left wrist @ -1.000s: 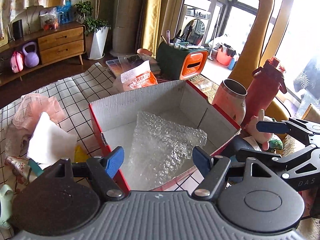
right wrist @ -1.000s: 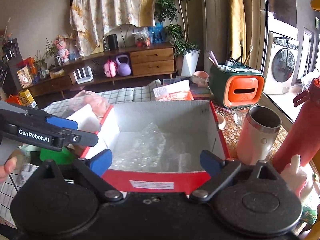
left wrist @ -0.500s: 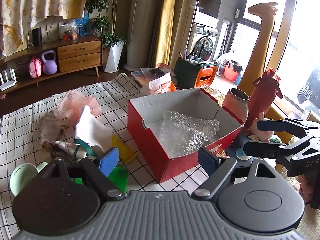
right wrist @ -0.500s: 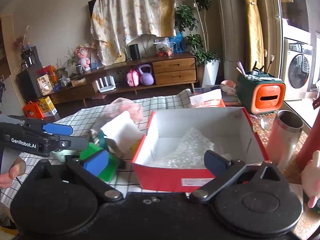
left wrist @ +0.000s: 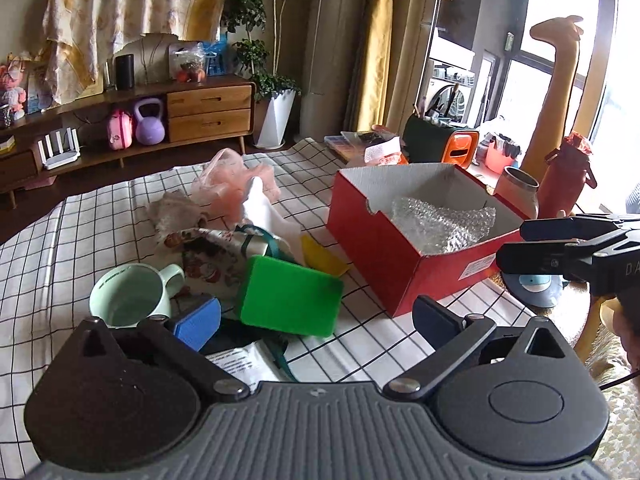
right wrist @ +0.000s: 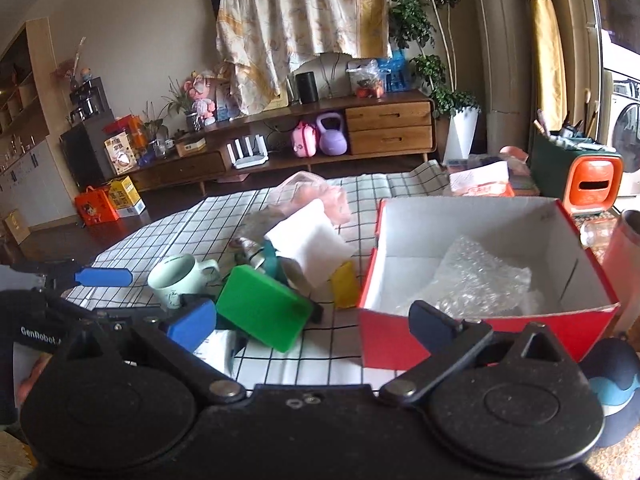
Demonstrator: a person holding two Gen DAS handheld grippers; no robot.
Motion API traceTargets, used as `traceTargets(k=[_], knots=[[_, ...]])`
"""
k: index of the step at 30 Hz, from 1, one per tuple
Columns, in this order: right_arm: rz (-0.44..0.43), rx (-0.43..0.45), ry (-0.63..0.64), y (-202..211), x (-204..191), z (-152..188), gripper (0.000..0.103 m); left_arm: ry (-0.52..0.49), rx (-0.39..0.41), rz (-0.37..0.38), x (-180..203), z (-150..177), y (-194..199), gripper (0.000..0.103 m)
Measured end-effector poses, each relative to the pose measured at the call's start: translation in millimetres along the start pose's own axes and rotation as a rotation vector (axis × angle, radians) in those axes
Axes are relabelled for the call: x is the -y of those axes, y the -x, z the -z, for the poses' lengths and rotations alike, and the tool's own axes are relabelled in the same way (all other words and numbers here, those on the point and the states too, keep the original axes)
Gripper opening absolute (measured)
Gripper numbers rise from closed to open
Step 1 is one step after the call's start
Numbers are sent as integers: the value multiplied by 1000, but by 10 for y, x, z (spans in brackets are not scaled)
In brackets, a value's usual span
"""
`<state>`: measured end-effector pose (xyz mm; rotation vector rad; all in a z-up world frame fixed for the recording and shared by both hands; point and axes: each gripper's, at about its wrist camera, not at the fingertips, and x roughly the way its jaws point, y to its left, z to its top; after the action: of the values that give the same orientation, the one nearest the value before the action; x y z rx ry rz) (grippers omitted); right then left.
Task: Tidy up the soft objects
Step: 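Withdraw both open tools from the red box back over the table, then grasp the green sponge with the right tool while the left tool reaches the white packet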
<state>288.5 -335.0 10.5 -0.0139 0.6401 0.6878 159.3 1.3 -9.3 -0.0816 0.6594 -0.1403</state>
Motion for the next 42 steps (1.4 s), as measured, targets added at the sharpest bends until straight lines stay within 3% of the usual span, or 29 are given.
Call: traceTargets(k=[5, 9, 29, 42], knots=[[-35, -41, 20, -161, -172, 84, 102, 52, -16, -28, -205, 264, 33, 103], [-48, -76, 58, -281, -320, 127, 102, 42, -34, 7, -377, 435, 42, 103], [-70, -250, 251, -1103, -641, 165, 99, -172, -120, 119, -711, 756, -361, 103], [-78, -204, 452, -1531, -869, 48, 99, -243, -115, 142, -764, 687, -648, 103]])
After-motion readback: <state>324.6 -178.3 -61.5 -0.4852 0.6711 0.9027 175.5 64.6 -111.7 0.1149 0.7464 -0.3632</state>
